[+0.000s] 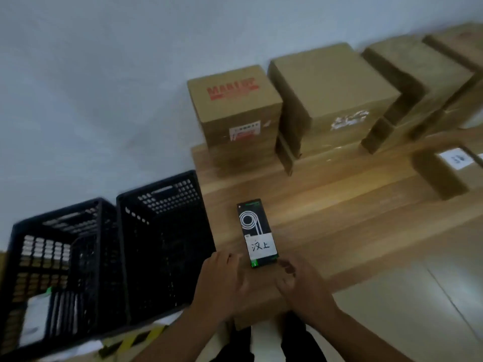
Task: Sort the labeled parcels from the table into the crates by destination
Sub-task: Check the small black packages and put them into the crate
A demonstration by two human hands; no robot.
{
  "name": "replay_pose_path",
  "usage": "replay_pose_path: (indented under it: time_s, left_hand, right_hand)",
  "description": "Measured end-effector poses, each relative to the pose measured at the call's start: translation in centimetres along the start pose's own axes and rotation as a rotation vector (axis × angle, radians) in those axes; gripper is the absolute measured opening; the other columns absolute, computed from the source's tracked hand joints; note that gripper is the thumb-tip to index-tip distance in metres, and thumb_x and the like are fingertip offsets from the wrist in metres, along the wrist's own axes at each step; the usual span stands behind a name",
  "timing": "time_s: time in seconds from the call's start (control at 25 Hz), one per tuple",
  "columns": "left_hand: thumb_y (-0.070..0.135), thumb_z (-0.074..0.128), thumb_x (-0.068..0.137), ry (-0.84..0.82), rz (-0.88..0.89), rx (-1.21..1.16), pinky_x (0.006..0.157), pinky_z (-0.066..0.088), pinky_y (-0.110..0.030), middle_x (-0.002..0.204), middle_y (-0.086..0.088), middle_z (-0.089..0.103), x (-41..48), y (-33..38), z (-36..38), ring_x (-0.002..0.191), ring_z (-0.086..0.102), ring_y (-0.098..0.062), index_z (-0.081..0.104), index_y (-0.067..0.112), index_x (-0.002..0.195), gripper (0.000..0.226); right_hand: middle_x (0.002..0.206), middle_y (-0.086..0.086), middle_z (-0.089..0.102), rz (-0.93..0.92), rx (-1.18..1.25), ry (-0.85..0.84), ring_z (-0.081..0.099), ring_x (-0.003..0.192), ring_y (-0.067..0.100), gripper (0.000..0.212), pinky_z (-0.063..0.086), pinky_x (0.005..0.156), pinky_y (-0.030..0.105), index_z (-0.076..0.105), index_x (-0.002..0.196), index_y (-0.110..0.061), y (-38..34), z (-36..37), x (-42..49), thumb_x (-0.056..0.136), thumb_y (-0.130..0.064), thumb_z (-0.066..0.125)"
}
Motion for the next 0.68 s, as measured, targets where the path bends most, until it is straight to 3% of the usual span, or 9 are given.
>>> replay_pose_path:
  time_s: [0.12,0.24,0.48,0.68]
  left_hand:
    - [0.046,0.04,0.095,-0.023,-0.123,-0.005,0.096,0.031,-0.027,0.133,0.008,0.046,1.0,1.3,1.5,0.119,0.042,-0.014,0.045,0.031,0.132,0.04]
    - [0.046,0.04,0.098,0.001,-0.236,-0.072,0.099,0.034,-0.026,0.132,0.008,0.047,2.4,2.1,2.5,0.12,0.043,-0.014,0.046,0.031,0.134,0.04]
    - [0.043,0.048,0.098,-0.003,-0.356,-0.181,0.102,0.037,-0.028,0.134,0.004,0.046,3.8,3.6,5.9,0.122,0.045,-0.015,0.038,0.024,0.146,0.053]
    - [0.034,0.055,0.097,0.049,-0.409,-0.409,0.099,0.044,-0.033,0.137,0.001,0.043,4.9,4.3,7.1,0.121,0.046,-0.015,0.035,0.019,0.149,0.058]
  right_hand:
    - [0.125,-0.008,0.062,-0.014,0.034,-0.084,0.06,0.11,0.007,0.043,0.051,0.095,0.027,0.057,0.133,-0.031,1.1,-0.3,3.2,0.092,-0.031,0.07]
    - [0.127,-0.004,0.06,-0.06,-0.028,-0.127,0.058,0.109,0.01,0.043,0.046,0.087,0.023,0.053,0.133,-0.025,2.2,-0.3,6.4,0.094,-0.032,0.068]
    - [0.121,-0.001,0.061,-0.111,-0.021,-0.105,0.055,0.099,0.01,0.039,0.042,0.077,0.023,0.057,0.128,-0.021,3.8,1.0,10.5,0.092,-0.033,0.069]
    - [0.122,0.0,0.056,-0.178,0.005,-0.096,0.058,0.107,0.015,0.042,0.044,0.083,0.023,0.061,0.133,-0.022,3.6,2.2,11.8,0.093,-0.032,0.068]
Point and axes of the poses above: each hand's wrist, its own x-axis towards the middle knuckle, its own z-axis out of the palm, y = z × x, the point moved 3 cm from there along x, towards the middle knuckle
